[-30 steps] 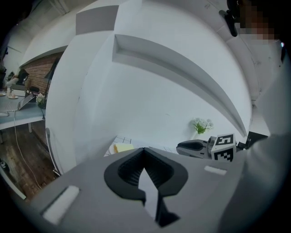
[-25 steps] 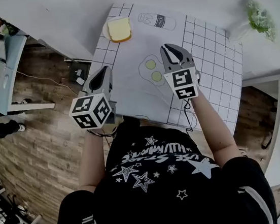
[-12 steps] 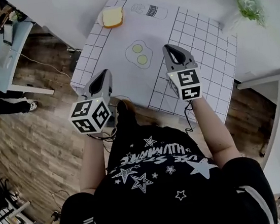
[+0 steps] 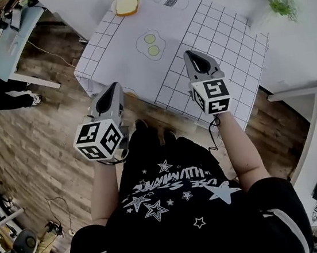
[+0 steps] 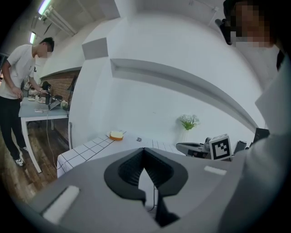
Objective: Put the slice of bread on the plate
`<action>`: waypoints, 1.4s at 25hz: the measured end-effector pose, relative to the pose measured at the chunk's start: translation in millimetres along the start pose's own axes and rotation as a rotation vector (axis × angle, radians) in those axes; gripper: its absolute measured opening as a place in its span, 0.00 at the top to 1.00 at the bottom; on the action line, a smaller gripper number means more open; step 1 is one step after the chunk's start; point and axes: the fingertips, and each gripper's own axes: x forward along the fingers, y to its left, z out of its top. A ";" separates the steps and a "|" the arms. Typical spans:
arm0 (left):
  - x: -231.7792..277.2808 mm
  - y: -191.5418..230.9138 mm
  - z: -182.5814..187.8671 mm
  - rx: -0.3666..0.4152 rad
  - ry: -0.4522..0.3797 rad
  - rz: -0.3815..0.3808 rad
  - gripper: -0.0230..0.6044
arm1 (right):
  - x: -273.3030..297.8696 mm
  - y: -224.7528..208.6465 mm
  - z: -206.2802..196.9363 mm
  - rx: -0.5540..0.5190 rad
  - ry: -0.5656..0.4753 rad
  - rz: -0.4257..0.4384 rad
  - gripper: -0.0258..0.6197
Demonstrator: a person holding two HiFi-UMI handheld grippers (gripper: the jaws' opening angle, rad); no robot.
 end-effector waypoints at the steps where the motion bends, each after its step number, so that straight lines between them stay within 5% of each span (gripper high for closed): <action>1: -3.6 -1.5 -1.5 0.007 0.003 0.005 0.95 | -1.7 1.4 -2.7 0.007 0.004 0.005 0.94; 14: -54.3 -20.5 -16.5 -0.034 -0.039 0.005 0.95 | -44.0 39.3 1.6 -0.008 -0.008 0.040 0.94; 30: -188.9 -48.5 -56.3 -0.035 -0.080 0.000 0.95 | -152.4 135.7 -1.2 -0.016 -0.042 0.045 0.94; 35: -182.0 -78.8 -37.2 -0.030 -0.038 -0.011 0.95 | -173.3 114.4 14.9 0.012 -0.020 0.048 0.94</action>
